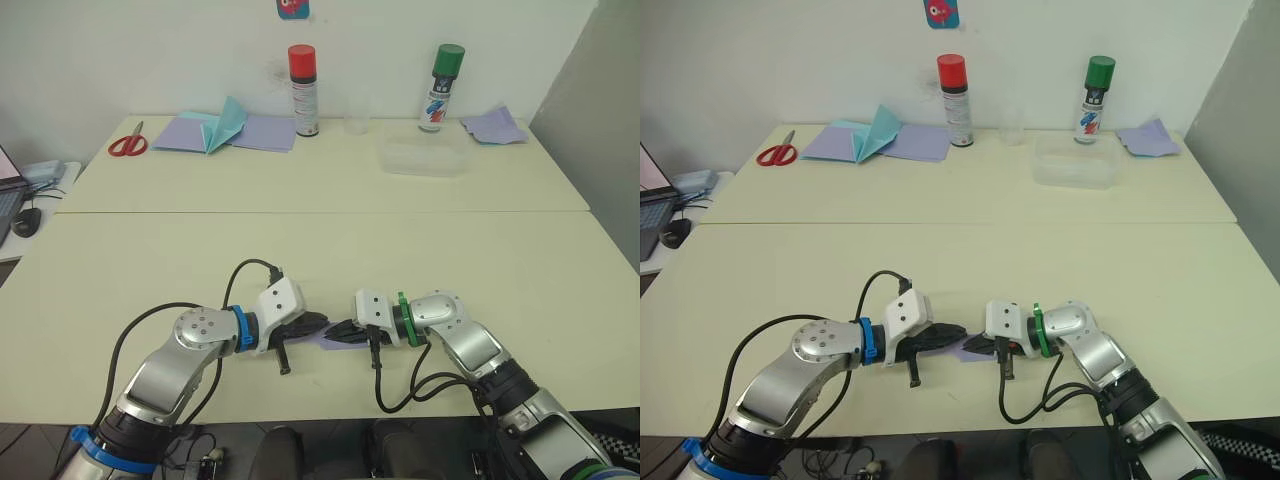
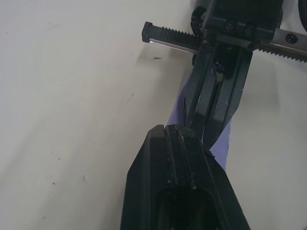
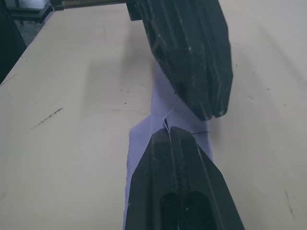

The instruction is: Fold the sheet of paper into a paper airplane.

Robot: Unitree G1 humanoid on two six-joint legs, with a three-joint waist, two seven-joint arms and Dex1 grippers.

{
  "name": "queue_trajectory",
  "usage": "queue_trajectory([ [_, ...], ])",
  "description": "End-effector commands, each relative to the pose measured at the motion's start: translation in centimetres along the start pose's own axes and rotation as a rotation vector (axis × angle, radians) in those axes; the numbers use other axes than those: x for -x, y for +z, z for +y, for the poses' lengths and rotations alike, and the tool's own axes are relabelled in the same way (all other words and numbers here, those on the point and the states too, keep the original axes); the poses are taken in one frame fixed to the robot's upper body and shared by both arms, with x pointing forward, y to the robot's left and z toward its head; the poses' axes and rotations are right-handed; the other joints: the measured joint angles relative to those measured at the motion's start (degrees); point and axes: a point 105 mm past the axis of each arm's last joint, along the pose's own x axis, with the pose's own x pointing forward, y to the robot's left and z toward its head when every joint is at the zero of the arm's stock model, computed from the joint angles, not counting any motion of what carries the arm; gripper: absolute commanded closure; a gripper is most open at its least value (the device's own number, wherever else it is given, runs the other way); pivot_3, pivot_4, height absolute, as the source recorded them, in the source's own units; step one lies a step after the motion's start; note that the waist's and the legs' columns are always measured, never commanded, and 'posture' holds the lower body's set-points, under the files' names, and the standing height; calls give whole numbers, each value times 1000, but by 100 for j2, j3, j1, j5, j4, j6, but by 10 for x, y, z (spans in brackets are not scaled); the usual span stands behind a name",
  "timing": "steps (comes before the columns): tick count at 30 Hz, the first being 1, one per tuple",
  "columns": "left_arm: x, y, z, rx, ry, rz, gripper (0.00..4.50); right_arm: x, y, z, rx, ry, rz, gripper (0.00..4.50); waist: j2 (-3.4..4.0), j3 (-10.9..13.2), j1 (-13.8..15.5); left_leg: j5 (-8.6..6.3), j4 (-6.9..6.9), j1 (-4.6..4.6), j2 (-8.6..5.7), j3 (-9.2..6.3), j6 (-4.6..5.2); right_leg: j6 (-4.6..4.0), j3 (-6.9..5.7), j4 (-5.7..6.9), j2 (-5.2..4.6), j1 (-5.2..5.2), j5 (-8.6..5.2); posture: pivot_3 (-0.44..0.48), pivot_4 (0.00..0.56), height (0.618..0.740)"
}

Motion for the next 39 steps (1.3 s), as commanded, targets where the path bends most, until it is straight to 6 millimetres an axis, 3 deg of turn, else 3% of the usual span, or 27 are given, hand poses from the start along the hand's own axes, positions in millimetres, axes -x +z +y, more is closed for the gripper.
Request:
queue_trajectory([
  [1,-2,-2,1,-23,12,9,4500,-2,-7,8,-12,38,31,4478,0,0,0,0,0,0,0,0,0,0,-1,0,0,0,0,0,150,740],
  [6,-5,-8,0,-9,14,18,4500,-2,-9,13,8,63,43,4478,0,0,2,0,1,-1,-2,0,0,0,0,0,0,1,0,0,150,740],
  [15,7,4,14,29,39,-27,4500,2,-10,21,-24,115,42,4478,0,0,5,0,1,-2,-3,0,0,0,-2,0,-2,1,0,0,150,740],
  [26,2,8,4,27,1,-50,4500,0,-11,18,-23,89,49,4478,0,0,4,0,1,-1,-2,-1,0,0,-3,1,0,1,0,0,150,740],
  [39,-5,-27,-9,-43,-44,87,4500,0,-12,16,-19,78,54,4478,-1,-7,5,0,2,2,-2,0,0,0,-1,1,0,4,0,0,150,740],
])
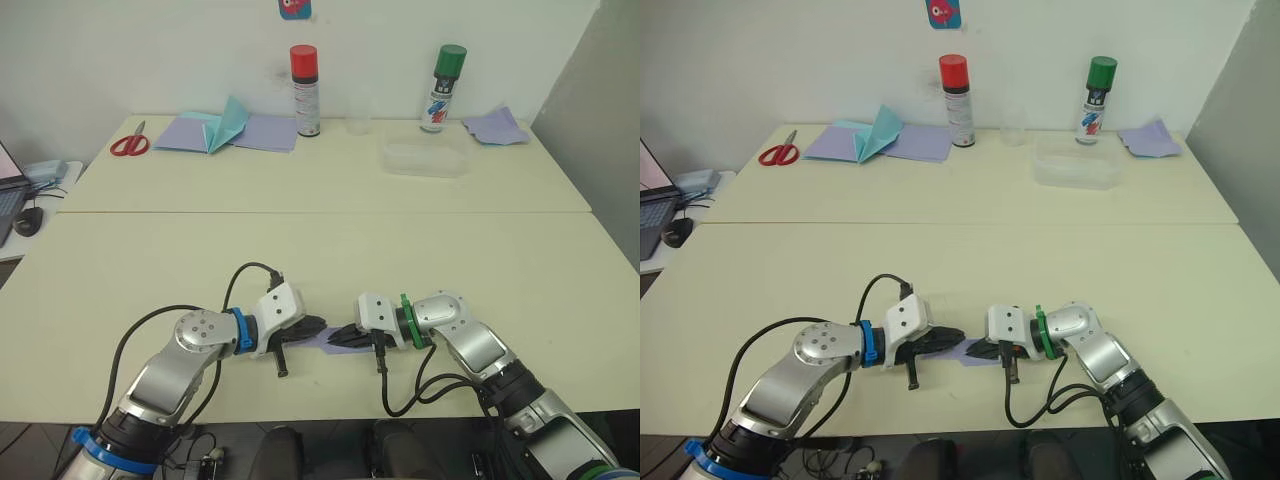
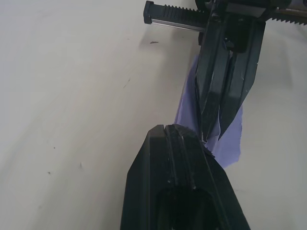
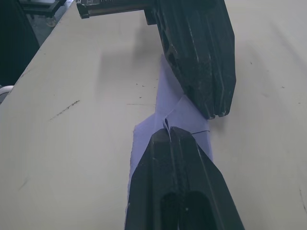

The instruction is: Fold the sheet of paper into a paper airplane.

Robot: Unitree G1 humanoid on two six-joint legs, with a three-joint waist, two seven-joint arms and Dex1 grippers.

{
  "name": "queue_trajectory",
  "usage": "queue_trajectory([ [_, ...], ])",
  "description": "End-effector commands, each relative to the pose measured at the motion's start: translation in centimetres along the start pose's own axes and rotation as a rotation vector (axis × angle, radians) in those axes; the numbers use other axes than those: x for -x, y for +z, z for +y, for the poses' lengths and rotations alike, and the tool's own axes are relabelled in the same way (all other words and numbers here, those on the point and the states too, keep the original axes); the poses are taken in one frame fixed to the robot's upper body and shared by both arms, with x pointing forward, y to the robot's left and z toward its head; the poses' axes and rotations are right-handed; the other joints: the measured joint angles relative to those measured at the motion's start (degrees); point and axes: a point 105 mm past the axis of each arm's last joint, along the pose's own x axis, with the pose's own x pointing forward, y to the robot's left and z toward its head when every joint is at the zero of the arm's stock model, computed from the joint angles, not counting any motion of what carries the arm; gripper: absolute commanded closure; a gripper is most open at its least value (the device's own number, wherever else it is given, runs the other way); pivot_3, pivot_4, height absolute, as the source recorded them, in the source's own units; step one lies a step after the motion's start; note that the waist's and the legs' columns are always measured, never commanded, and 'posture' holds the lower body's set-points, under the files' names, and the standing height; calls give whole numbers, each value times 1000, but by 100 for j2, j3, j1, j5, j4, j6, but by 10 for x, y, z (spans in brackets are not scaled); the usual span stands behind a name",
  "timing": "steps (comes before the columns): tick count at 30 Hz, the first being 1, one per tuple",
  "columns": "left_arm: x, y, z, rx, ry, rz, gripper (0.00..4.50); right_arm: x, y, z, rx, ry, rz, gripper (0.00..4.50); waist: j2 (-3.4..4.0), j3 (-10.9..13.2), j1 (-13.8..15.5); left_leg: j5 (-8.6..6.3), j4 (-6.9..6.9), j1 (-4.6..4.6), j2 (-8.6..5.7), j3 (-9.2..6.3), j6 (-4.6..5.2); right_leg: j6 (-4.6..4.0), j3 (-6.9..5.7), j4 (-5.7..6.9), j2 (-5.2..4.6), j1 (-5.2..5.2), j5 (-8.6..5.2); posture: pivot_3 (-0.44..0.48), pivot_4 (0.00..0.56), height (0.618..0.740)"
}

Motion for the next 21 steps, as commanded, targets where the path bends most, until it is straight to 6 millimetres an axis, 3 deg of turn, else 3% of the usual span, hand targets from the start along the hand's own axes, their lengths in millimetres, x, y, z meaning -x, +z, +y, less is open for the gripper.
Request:
queue_trajectory([
  [1,-6,-19,-13,15,-47,62,4500,-4,-10,9,-29,34,34,4478,-1,-3,0,0,0,1,0,1,0,0,1,0,0,1,0,0,150,740],
  [13,-11,-48,-29,-14,-67,141,4500,-3,-7,11,-25,54,26,4478,-2,-62,0,0,0,5,1,3,0,-1,3,0,0,3,0,0,150,740],
  [16,-14,-48,-28,-27,-60,136,4500,-1,-5,12,-31,67,22,3852,-2,-76,1,0,0,7,1,4,0,-1,2,0,-1,6,0,0,150,740],
  [21,-15,-48,-26,-42,-52,136,4500,7,0,13,-29,69,21,2078,0,-81,3,0,3,11,1,2,0,1,1,1,-2,10,0,0,150,740],
])
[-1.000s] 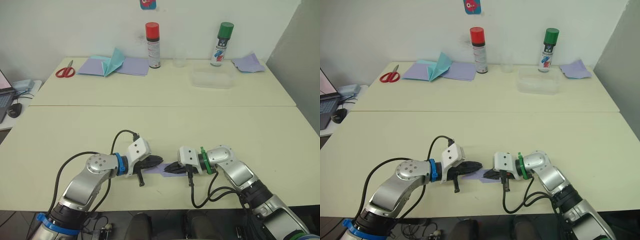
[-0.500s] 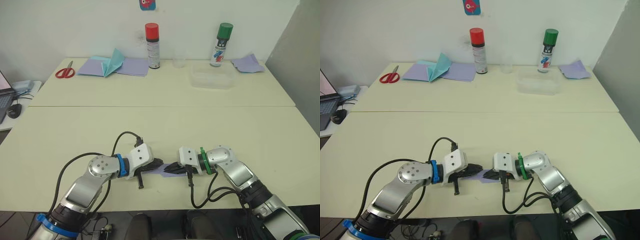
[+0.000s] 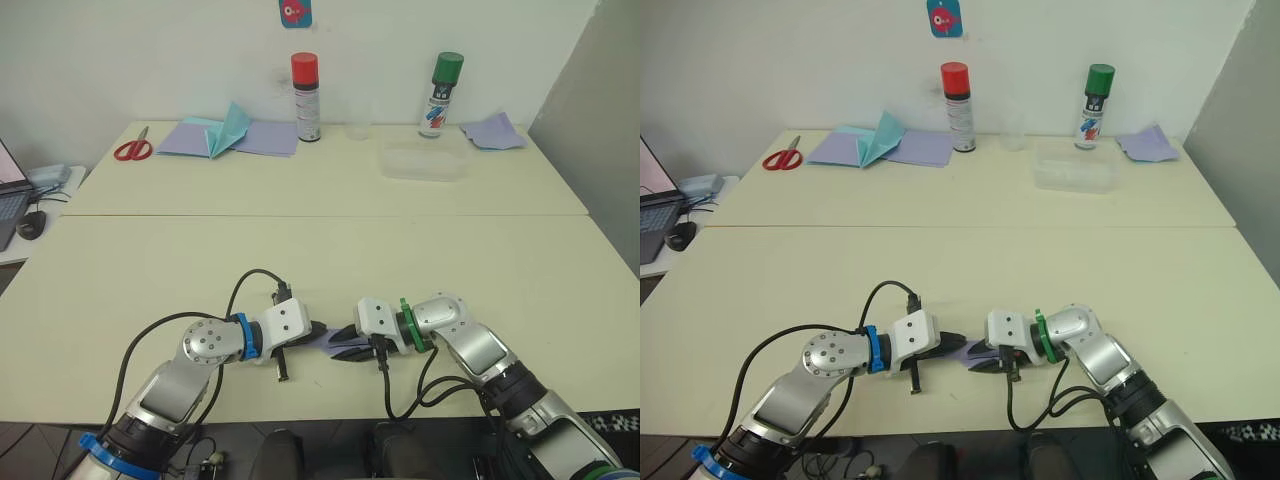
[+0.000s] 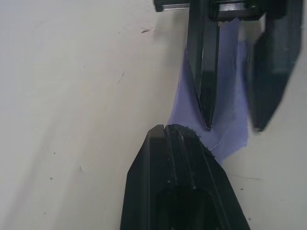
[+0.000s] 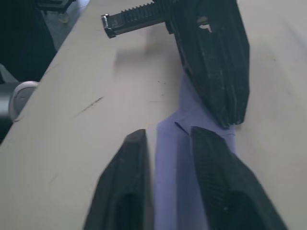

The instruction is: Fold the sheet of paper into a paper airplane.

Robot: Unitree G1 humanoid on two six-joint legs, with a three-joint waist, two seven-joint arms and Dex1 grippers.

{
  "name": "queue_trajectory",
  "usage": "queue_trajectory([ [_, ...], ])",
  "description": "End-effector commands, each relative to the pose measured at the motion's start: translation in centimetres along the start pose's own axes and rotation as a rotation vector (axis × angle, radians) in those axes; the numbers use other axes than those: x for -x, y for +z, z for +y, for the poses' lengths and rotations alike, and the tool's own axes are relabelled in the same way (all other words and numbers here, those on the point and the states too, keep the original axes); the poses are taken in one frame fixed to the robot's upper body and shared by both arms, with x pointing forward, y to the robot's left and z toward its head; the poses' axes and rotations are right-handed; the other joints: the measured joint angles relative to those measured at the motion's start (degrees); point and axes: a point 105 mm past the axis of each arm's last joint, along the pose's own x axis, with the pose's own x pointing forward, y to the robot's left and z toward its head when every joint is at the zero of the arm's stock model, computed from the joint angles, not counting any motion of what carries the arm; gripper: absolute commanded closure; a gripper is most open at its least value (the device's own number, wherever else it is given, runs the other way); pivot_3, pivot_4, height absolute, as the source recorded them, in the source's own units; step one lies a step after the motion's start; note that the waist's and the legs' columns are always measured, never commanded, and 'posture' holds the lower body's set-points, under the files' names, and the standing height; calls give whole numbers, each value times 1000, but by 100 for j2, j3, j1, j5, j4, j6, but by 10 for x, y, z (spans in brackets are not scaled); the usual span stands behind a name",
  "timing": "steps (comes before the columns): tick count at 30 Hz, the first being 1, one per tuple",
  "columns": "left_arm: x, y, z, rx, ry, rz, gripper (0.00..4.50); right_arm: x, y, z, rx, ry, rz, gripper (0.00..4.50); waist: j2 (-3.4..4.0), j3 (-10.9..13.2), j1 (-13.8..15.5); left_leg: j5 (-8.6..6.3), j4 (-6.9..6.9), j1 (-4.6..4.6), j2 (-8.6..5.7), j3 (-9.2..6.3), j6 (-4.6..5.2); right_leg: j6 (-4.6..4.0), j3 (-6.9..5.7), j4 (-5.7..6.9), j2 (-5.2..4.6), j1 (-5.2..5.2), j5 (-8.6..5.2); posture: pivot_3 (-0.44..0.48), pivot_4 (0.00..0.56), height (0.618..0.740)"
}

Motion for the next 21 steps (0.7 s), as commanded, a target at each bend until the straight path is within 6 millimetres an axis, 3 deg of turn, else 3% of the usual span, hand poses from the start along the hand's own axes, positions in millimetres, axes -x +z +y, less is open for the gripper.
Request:
queue_trajectory([
  [1,-7,-28,-22,62,-76,94,4500,8,4,3,7,6,4,1702,0,0,1,0,1,0,0,-1,0,1,0,1,0,0,1,0,150,740],
  [4,-7,-28,-21,58,-74,93,4500,19,12,3,10,8,-9,652,0,0,1,0,4,0,0,0,0,4,0,2,0,0,2,0,150,740],
  [8,-7,-28,-20,51,-70,92,4500,36,37,-8,-35,-63,-99,652,0,0,2,0,6,-1,0,0,0,5,1,2,0,0,3,0,150,740],
  [11,-7,-28,-20,48,-70,90,4500,44,53,-21,-124,-136,-182,1287,0,0,1,0,6,-1,1,-2,0,5,0,2,0,0,3,0,150,740],
  [13,-7,-28,-20,46,-70,90,4500,44,54,-30,-188,-200,-205,2013,-2,-1,0,0,6,-1,2,-4,0,5,-1,3,-1,0,3,0,150,740],
  [19,-7,-28,-17,38,-71,88,4500,21,29,-42,-252,-305,-100,4298,-1,-2,1,0,5,-5,1,1,0,5,4,2,-3,-3,3,0,150,740],
  [21,-8,-28,-16,36,-71,86,4500,12,17,-39,-253,-305,-49,4477,-1,-2,2,0,6,-5,0,3,0,5,4,2,-3,-3,3,0,150,740],
])
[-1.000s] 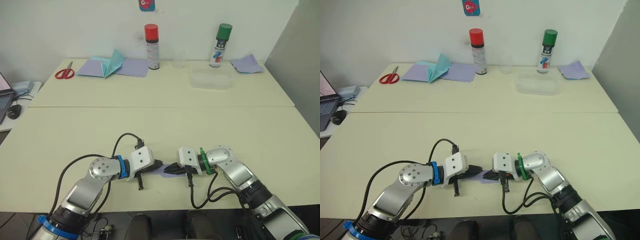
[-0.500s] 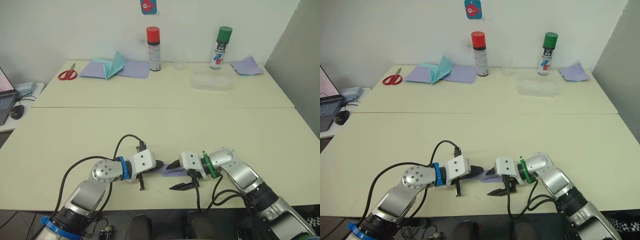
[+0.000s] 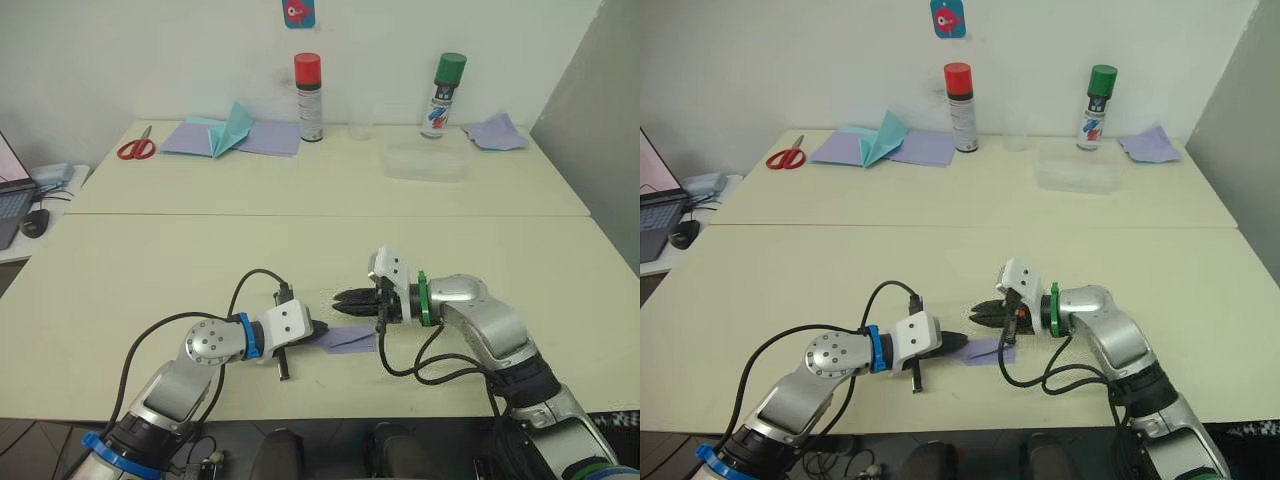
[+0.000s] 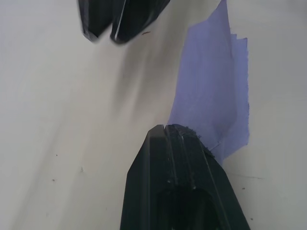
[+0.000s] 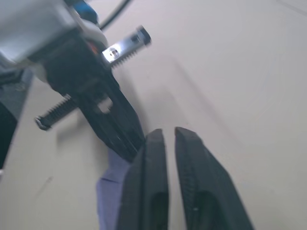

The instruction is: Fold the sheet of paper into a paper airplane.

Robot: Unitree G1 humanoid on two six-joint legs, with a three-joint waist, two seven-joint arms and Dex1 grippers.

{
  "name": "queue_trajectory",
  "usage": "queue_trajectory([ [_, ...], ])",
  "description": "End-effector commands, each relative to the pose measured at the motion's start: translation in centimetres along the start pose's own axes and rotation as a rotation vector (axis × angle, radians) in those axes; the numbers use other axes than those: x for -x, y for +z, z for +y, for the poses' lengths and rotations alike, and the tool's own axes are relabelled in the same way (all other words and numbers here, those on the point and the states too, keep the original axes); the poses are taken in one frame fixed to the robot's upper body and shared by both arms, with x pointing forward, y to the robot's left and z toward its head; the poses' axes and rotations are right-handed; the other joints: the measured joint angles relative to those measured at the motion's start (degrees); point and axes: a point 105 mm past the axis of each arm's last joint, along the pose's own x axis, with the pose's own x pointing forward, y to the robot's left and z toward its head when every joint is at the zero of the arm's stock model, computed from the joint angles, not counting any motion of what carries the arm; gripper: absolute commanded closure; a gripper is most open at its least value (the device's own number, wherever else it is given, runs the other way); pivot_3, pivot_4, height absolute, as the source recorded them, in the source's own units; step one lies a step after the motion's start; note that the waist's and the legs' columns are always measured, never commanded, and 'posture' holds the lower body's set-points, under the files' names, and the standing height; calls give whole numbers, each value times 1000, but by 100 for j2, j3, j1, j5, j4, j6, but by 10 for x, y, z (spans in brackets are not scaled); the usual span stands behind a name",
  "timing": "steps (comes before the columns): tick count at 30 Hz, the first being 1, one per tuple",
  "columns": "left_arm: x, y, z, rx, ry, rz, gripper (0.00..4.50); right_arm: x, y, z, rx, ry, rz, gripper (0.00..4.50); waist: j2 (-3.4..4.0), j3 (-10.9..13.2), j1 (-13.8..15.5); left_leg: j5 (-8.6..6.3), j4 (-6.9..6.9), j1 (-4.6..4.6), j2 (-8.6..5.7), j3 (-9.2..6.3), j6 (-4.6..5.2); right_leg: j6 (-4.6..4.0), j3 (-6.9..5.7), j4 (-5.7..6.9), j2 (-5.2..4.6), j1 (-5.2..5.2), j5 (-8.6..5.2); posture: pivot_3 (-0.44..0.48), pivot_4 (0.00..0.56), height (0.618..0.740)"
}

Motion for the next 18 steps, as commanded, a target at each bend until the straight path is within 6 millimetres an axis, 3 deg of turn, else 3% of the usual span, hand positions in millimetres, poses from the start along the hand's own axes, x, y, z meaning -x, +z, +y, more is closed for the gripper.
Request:
queue_trajectory([
  [1,-5,-27,-17,61,-68,99,4500,-11,-11,2,39,-21,55,4477,0,0,3,0,0,0,0,-1,0,0,-2,0,0,0,0,0,150,740],
  [10,-3,-29,-14,58,-66,105,4500,-13,-24,10,63,-8,104,4477,1,-3,3,0,1,2,1,-2,0,4,-4,-1,2,1,2,0,150,740],
  [18,-1,-30,-15,61,-68,110,4500,-13,-8,18,55,-9,-13,4477,0,-5,-1,0,0,1,2,-1,0,3,-2,-1,2,0,2,0,150,740],
])
